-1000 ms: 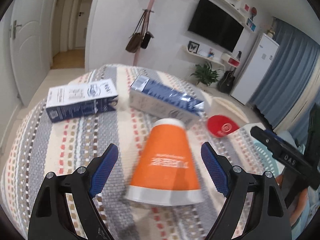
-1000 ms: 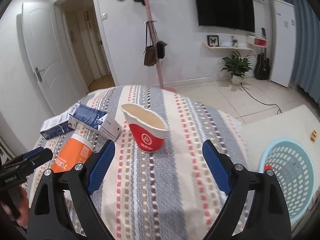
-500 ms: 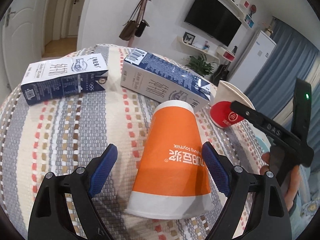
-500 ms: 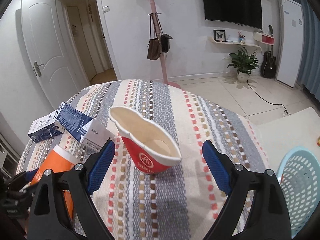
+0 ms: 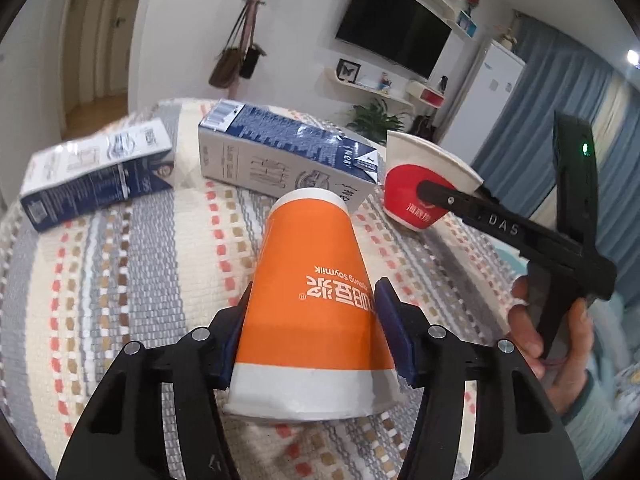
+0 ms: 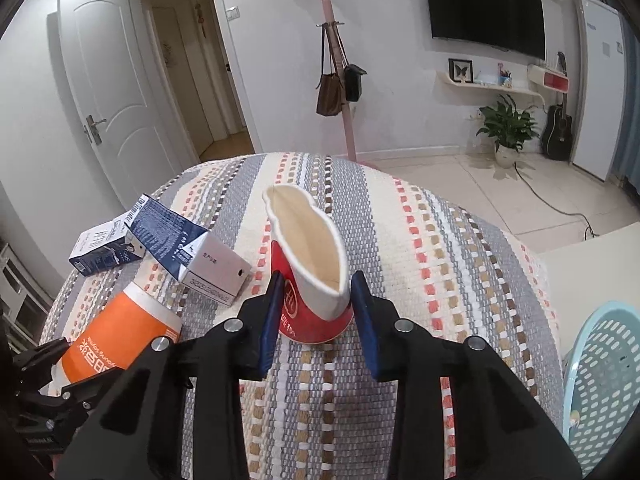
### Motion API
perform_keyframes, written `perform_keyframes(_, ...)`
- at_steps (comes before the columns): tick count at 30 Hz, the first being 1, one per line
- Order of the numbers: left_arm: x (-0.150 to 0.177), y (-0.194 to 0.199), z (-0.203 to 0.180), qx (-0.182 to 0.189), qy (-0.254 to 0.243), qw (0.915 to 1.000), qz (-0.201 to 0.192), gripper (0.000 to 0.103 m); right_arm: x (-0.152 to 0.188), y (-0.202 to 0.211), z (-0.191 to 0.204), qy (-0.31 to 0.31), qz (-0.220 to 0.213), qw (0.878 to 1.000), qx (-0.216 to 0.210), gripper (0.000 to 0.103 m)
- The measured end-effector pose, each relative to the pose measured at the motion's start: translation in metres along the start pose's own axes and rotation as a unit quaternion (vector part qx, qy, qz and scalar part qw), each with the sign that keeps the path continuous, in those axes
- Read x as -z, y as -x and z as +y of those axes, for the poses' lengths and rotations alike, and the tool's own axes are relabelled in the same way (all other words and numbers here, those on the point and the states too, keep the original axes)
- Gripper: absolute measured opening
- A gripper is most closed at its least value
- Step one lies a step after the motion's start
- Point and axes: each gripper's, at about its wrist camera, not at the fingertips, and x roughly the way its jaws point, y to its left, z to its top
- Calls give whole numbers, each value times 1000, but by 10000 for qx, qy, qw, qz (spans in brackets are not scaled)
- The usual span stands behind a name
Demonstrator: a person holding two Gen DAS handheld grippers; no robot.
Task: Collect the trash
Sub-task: 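Carry both cups over the blue basket and open both grippers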
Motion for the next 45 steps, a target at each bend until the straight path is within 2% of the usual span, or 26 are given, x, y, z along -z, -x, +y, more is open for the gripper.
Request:
perform_keyframes(5,2,7,-13,-212,-256,9991,-244,53,4,13,1,15,-218,9997,129,30)
perform_keyframes(11,-8,32,-33,-31,-333,9977,-589,53,12,46,-8,-131,-446,9987,204,30)
perform_keyframes(17,-30,44,-85,274,-722,9936,-826,53,6,109,-30,-255,-963,9942,402,30)
perform_keyframes(19,-36,45,-100,384,-799,9922,-876,53,4,132,-42,-270,-1113,9916,599,30)
perform_keyframes(24,-52,36,-145,667,-983,9886,-924,53,6,162,-75,-340,-1030,9849,1347,30)
perform_keyframes(31,-67,-3,-219,1062,-1321,9831,-688,53,26,186,-150,-995,-812,9690,2109,30)
perform_keyframes(39,-62,-71,-287,1389,-1479,9792,-86,54,67,192,-238,-1899,-483,9508,2399,30)
perform_keyframes(42,-52,-105,-310,1622,-1626,9726,359,54,81,189,-262,-2119,-347,9454,2453,30)
perform_keyframes(45,-42,-133,-326,1571,-1804,9689,629,54,97,183,-286,-2379,-166,9382,2507,30)
